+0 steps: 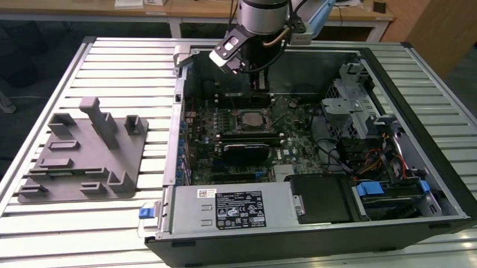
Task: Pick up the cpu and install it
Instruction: 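Place the cpu into insertion slot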
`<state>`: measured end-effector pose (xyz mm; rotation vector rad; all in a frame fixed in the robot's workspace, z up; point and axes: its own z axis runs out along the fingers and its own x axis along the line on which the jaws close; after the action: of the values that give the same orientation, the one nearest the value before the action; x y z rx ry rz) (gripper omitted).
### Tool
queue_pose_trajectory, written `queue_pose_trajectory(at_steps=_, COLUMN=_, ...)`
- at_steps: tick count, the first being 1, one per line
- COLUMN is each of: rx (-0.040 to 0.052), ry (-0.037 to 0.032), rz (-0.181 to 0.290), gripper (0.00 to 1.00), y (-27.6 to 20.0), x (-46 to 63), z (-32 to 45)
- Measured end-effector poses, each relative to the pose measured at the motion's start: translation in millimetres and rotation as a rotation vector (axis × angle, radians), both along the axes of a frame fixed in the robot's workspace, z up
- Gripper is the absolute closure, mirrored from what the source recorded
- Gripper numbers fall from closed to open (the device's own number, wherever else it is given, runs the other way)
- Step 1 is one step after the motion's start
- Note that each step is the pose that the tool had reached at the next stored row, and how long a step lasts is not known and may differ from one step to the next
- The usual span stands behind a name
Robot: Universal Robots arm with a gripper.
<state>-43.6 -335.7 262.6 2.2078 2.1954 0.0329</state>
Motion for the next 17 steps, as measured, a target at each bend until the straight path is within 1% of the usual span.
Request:
queue_pose_trajectory(at_steps=7, rx=0.0004, ry=0.0000, rz=0.000, gripper=0.89, y=-0.3, x=0.0, z=-0.7)
queue_pose_trajectory(at_steps=10, rx=0.0010, ry=0.0001, rz=0.000, gripper=0.89, y=-2.0, x=0.0, z=-4.4)
queue_pose_trajectory(at_steps=17, rx=0.0012, ry=0.0022, rz=0.000, gripper=0.89, y=-5.6, x=0.0, z=-16.8)
